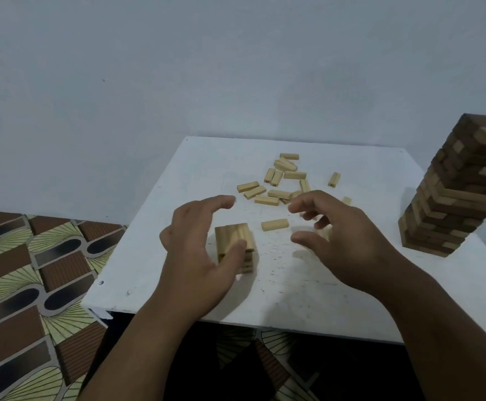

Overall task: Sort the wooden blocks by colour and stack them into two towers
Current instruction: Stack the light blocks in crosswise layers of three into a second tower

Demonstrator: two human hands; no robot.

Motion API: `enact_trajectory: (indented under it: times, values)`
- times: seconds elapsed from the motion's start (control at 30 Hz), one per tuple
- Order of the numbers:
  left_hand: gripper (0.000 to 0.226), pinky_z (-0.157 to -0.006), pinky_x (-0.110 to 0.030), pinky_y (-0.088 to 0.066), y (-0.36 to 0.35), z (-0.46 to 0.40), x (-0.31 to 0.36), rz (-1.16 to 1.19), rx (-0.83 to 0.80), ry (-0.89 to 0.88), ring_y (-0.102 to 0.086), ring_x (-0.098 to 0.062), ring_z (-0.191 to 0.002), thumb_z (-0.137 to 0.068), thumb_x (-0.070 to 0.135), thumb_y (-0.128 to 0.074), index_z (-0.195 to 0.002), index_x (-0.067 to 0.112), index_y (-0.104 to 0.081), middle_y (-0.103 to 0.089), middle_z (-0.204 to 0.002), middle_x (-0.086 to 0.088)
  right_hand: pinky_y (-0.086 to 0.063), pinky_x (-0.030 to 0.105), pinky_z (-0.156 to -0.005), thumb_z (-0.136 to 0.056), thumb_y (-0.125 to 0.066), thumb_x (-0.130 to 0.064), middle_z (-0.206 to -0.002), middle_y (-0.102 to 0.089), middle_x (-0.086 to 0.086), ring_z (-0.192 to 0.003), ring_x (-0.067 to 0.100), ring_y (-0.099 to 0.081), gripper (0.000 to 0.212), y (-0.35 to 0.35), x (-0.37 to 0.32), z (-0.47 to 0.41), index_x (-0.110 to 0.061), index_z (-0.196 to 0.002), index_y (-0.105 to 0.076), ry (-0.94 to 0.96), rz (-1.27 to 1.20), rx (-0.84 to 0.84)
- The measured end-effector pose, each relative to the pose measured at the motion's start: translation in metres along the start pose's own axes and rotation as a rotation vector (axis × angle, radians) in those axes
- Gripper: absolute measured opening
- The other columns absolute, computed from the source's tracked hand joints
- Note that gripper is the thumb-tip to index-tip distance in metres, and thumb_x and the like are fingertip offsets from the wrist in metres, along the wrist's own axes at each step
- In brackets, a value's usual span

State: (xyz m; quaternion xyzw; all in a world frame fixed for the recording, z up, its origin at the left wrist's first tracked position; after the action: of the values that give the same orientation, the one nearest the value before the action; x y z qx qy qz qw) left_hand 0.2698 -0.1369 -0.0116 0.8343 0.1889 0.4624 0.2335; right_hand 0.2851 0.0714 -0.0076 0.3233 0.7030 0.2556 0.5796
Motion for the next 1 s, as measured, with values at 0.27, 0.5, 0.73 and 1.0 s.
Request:
enact_trajectory:
  times: [0.27, 0.5, 0.73, 1.0]
  values:
    - [0.046, -0.105, -0.021, -0.022, -0.070, 0.015, 0.066, -0.015, -0.194, -0.249, -0.039, -0.003, -0.127, -0.088, 0.024, -0.063, -0.131, 0.033, -0.050, -0.049, -0.127, 0.022, -0.045, 0.019, -0.082, -0.086, -0.073, -0.022, -0.104, -0.062, -0.021, -0.094, -0.004, -0.053, 0.030, 0.010, 0.048, 0.046, -0.036, -0.111, -0.062, -0.049, 0.038, 0.150]
    - [0.054, -0.112, -0.032, -0.032, -0.139, 0.025, 0.043, -0.067, -0.414, -0.172, -0.031, -0.008, -0.135, -0.092, 0.019, -0.046, -0.145, 0.025, -0.038, -0.041, -0.145, 0.009, -0.028, 0.021, -0.096, -0.086, -0.069, -0.012, -0.123, -0.062, -0.002, -0.118, 0.021, -0.050, 0.033, -0.005, 0.085, 0.044, -0.017, -0.119, -0.066, -0.126, 0.172, 0.194]
    - [0.063, -0.117, -0.051, -0.024, -0.156, -0.005, 0.016, -0.156, -0.401, 0.014, -0.009, -0.030, -0.148, -0.086, 0.014, -0.039, -0.148, 0.018, -0.027, -0.026, -0.156, -0.008, -0.036, 0.040, -0.097, -0.092, -0.058, -0.036, -0.149, -0.044, -0.011, -0.127, 0.023, -0.039, 0.044, -0.023, 0.075, 0.035, -0.033, -0.136, -0.054, -0.125, 0.395, 0.089]
    - [0.065, -0.113, -0.035, -0.011, -0.153, -0.008, 0.021, -0.240, -0.411, 0.032, -0.024, -0.015, -0.140, -0.085, 0.011, -0.046, -0.145, 0.029, -0.026, -0.037, -0.143, 0.006, -0.026, 0.033, -0.091, -0.092, -0.058, -0.045, -0.135, -0.055, -0.026, -0.117, 0.010, -0.040, 0.035, -0.008, 0.083, 0.034, -0.038, -0.126, -0.064, -0.229, 0.417, 0.136]
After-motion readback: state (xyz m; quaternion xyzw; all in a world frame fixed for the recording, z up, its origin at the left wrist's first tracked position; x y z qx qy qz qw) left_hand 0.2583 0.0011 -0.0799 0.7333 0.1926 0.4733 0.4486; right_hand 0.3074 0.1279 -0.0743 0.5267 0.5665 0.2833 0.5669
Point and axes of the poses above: each hand's wrist, its own z-axis away from the middle knuckle, its own y-axis out of the back of the hand, x = y × z, the point moved 8 cm from there along -z, towards the middle knuckle
